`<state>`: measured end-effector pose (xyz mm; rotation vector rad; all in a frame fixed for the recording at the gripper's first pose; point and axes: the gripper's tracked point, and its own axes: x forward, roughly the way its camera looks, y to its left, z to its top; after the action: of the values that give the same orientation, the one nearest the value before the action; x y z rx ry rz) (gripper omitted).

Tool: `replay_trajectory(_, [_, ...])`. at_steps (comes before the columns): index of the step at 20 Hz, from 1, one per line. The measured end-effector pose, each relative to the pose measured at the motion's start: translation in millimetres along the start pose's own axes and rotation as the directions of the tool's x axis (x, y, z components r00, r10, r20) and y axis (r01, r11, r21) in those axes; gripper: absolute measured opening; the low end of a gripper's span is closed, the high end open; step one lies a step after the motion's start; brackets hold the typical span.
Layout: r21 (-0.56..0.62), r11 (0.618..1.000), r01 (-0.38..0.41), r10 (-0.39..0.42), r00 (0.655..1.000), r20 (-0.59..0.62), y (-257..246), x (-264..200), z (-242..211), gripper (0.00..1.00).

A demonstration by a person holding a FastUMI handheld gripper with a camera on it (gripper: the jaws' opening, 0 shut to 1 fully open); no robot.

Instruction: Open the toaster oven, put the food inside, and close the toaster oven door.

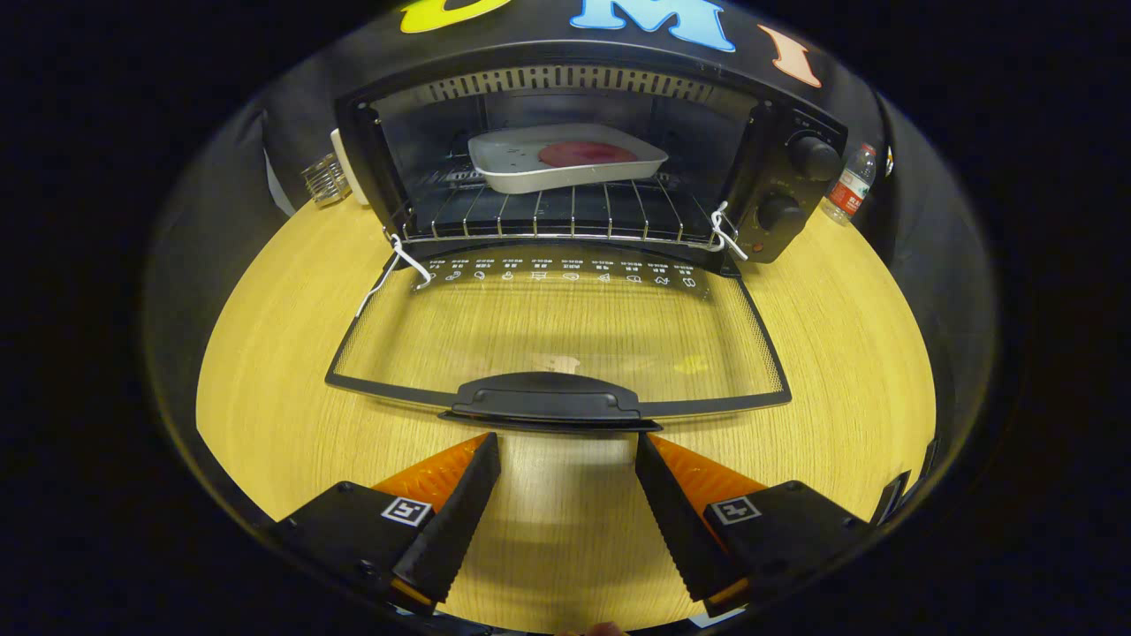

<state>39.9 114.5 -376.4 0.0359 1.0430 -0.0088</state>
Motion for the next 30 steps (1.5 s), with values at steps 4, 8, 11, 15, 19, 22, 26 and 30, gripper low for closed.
replay_trajectory(4, [0.000,1.000,0.012,-0.012,1.000,-0.017,-0.4,0.8,1.4,0.97])
replay_trajectory(8, [-0.015,1.000,0.016,-0.016,1.000,-0.006,-0.4,-7.2,4.1,0.97])
replay_trajectory(11, [-0.087,0.996,0.034,-0.029,0.998,0.061,-3.3,-25.9,10.9,0.97])
replay_trajectory(15, [-0.131,0.991,0.041,-0.014,0.978,0.207,-7.5,-61.5,32.4,0.97])
replay_trajectory(19, [-0.153,0.985,0.079,-0.006,0.904,0.429,-15.1,-116.3,88.4,0.98])
replay_trajectory(22, [-0.089,0.994,0.060,-0.005,0.856,0.517,-21.9,-150.1,118.3,0.98])
replay_trajectory(26, [-0.062,0.998,0.028,0.016,0.791,0.611,-31.4,-205.1,139.9,0.98])
replay_trajectory(30, [-0.055,0.998,0.026,0.021,0.708,0.706,-55.5,-259.5,152.4,0.98])
